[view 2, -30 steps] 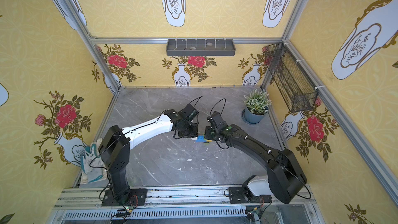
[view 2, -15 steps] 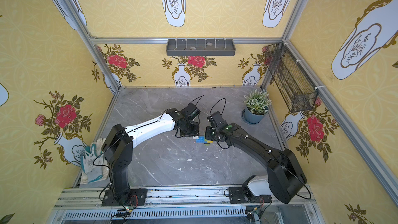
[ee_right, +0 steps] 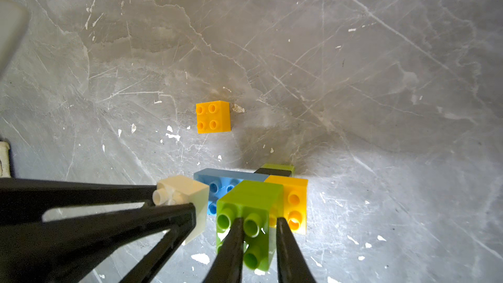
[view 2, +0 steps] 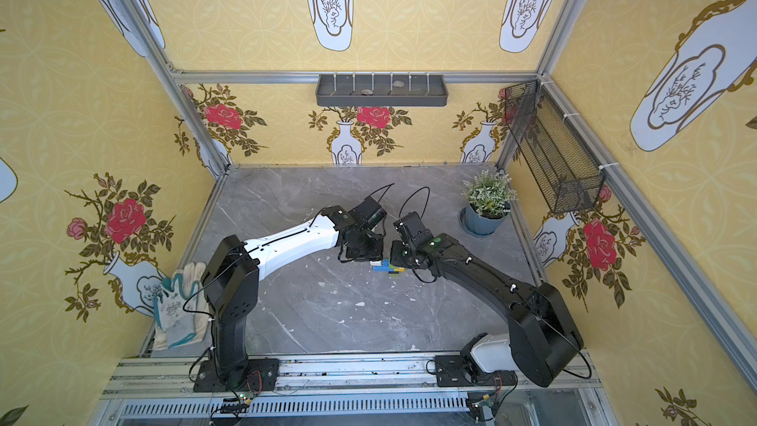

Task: Assemble the number 4 with lego
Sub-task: Assemble the lego brick with the lego brick.

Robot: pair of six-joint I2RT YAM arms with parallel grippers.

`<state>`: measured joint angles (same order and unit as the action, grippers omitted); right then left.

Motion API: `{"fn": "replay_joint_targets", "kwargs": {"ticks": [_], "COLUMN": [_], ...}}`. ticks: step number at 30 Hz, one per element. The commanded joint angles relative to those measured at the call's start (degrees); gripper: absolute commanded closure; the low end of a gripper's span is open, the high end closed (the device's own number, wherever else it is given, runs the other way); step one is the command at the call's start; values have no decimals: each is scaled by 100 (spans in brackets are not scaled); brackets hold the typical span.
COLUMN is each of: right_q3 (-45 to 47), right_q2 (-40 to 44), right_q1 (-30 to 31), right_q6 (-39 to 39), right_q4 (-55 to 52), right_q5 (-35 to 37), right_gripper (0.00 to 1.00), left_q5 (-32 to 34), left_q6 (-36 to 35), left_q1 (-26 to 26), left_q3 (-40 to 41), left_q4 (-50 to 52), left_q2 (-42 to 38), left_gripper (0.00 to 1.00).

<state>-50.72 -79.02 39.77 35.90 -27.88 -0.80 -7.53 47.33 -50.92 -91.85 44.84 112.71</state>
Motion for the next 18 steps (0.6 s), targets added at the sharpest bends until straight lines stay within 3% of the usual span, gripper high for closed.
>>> {"fn": "replay_joint_targets", "kwargs": {"ticks": [1, 18], "right_q3": [106, 194], "right_q2": [-80, -7], "right_q1": [0, -1], "right_q6": [-105, -98], "right_q4": [-1344, -1359], "right_q5": [143, 160], "right_gripper": [77, 77], "left_q5": [38, 175], "left_q6": [-58, 52], "left_q1": [-17, -54], "left_q3": [-32, -130], "left_q4": [137, 139], "left_q2": [76, 251], "left_gripper": [81, 82]}}
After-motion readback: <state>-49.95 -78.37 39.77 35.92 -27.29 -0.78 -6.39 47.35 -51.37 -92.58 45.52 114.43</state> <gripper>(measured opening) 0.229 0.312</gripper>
